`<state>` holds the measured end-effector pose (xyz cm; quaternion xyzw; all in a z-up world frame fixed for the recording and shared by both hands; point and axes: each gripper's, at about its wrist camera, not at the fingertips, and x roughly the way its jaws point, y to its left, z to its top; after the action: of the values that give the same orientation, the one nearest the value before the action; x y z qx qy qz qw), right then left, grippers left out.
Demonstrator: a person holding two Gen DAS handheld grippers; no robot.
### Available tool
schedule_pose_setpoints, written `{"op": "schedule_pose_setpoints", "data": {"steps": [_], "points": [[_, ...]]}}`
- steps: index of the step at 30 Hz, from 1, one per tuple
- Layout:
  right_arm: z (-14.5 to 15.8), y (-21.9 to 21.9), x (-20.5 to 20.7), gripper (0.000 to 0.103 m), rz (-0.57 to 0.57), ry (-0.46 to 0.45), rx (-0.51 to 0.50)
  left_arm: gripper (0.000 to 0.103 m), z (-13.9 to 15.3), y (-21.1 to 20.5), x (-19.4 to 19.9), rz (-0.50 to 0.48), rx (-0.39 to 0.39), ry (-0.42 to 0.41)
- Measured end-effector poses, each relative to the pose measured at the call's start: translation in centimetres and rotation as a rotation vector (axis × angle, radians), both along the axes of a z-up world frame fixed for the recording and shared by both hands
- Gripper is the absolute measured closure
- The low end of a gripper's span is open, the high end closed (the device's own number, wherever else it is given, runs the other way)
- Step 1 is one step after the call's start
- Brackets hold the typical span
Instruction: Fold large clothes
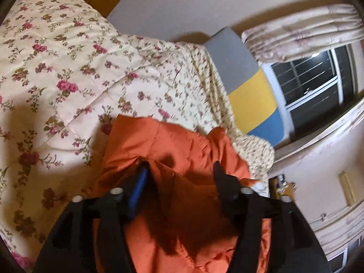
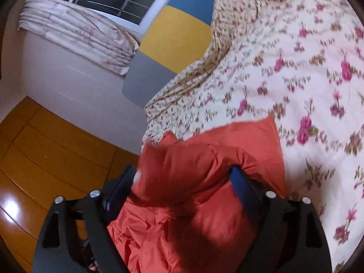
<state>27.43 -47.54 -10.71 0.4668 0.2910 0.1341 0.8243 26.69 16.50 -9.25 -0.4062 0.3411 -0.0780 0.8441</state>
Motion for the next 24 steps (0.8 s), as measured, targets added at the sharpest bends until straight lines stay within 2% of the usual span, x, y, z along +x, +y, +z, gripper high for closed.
{"op": "schedule_pose_setpoints", "data": {"steps": [1,3,4,6,8,10,13,15,16,17,19,20,22,23,24], "points": [[0.3,0.0,0.0,0.014,-0.009,-0.007,-0.013,0.033,0.4,0.4,-0.3,0.025,-0.003,-0.021],[1.0,-0.2,-0.1,0.011,-0.035,-0.021,-0.054,0.012,1.2,1.1,-1.0,0.099,0.011,-0.053],[1.4,-0.5,-0.5,0.009,-0.047,-0.033,-0.078,0.01,1.6,1.7,-1.6,0.151,0.025,-0.068],[2.1,-1.1,-1.2,0.007,-0.051,-0.042,-0.122,0.01,2.1,2.8,-2.4,0.182,0.032,-0.091],[2.2,-1.7,-1.8,0.004,-0.046,-0.03,-0.169,0.009,2.1,3.4,-3.2,0.161,0.063,-0.09],[1.9,-2.3,-2.7,0.002,-0.022,-0.005,-0.225,0.003,1.8,3.7,-4.0,0.131,0.11,-0.086],[0.1,-2.7,-3.0,0.002,0.073,0.075,-0.27,0.003,0.4,3.2,-5.1,0.028,0.169,-0.07],[-1.9,-2.5,-2.4,0.002,0.165,0.166,-0.259,0.003,-1.5,2.5,-4.8,-0.053,0.175,0.002],[-2.9,-2.3,-2.1,0.002,0.202,0.199,-0.233,0.003,-2.7,1.9,-4.2,-0.093,0.175,0.074],[-3.4,-2.3,-2.0,0.002,0.217,0.208,-0.205,0.003,-3.4,1.6,-3.9,-0.108,0.167,0.106],[-3.8,-2.3,-2.1,0.002,0.21,0.173,-0.146,0.003,-3.7,1.1,-3.7,-0.098,0.17,0.102],[-3.9,-2.2,-2.0,0.003,0.218,0.169,-0.133,0.003,-3.5,0.9,-3.5,-0.086,0.186,0.088],[-4.0,-1.2,-1.4,0.004,0.24,0.189,-0.176,0.003,-3.7,0.4,-3.0,-0.09,0.191,0.106],[-3.8,-0.7,-1.2,0.011,0.259,0.182,-0.204,0.004,-3.7,-0.3,-2.7,-0.101,0.234,0.116],[-3.9,0.0,-1.1,0.028,0.299,0.175,-0.192,0.009,-3.5,-0.9,-2.5,-0.122,0.279,0.117]]}}
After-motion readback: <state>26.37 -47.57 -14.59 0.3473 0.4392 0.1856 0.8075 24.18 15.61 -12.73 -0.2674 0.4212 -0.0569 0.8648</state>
